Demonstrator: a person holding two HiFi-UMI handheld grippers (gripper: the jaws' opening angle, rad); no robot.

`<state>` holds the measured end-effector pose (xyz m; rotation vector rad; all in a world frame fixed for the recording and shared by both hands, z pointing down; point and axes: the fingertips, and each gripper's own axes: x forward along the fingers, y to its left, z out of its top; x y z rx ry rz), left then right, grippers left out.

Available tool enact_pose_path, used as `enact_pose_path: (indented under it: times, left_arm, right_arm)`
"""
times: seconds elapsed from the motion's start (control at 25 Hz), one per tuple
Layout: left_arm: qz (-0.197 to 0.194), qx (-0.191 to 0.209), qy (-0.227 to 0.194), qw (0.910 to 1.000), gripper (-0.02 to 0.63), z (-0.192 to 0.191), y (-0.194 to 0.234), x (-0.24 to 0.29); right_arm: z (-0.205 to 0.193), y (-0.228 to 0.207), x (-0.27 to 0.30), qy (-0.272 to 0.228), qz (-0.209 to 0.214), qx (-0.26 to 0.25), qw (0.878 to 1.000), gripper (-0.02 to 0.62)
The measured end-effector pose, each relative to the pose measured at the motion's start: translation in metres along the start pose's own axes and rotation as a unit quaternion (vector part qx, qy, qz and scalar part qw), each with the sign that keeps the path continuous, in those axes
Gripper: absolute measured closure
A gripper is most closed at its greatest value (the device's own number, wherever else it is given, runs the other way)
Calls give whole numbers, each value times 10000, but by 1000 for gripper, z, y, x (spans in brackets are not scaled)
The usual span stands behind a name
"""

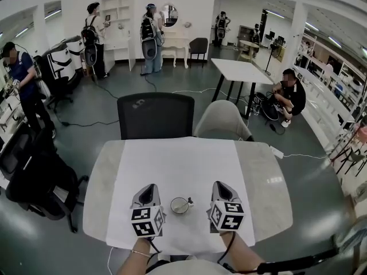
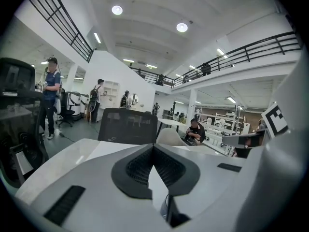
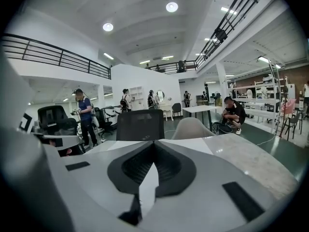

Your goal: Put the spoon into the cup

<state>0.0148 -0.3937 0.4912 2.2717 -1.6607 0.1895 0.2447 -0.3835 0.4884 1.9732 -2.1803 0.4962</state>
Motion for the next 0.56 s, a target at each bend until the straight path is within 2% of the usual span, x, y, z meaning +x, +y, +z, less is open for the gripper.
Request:
enact_pose_path:
  times: [0.56]
  left_arm:
    - [-3, -16, 14, 10000, 595, -6, 0, 0]
  right_arm:
    - [-7, 4, 1, 56, 34, -58, 10000, 565]
